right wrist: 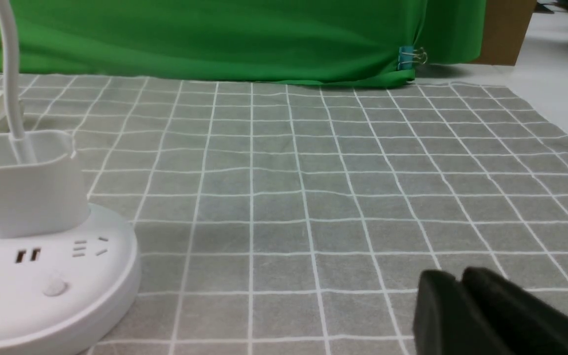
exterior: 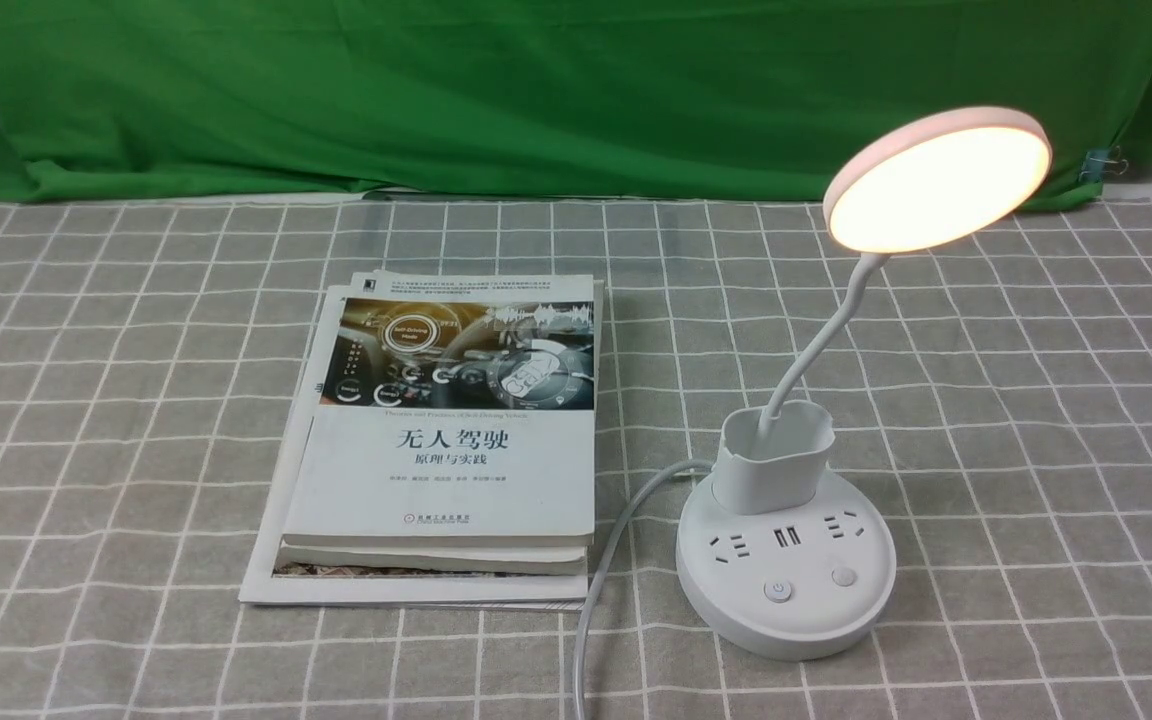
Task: Turn off the desk lamp on the grey coffee tablecloth by hand.
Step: 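Press the power button on the lamp base to turn the lamp off with the right gripper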
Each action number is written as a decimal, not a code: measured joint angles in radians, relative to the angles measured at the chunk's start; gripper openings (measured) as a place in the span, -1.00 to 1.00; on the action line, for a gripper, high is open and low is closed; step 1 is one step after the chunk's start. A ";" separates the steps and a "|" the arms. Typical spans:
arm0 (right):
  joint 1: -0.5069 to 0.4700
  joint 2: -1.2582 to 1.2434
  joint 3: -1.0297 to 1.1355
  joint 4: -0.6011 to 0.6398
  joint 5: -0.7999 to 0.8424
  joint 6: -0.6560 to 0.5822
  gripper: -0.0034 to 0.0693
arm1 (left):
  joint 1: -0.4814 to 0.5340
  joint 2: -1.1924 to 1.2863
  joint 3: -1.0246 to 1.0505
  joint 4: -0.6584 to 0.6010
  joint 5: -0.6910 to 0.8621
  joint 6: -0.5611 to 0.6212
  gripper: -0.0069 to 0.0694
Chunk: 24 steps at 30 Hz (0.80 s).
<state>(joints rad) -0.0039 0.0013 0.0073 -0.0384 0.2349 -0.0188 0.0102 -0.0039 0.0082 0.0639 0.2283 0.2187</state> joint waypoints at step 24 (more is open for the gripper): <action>0.000 0.037 -0.076 0.000 -0.512 0.179 -0.64 | 0.000 0.000 0.000 -0.001 0.000 0.000 -0.82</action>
<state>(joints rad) -0.0039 0.0379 -0.0692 -0.0384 -0.2768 0.1599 0.0102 -0.0039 0.0082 0.0631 0.2283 0.2187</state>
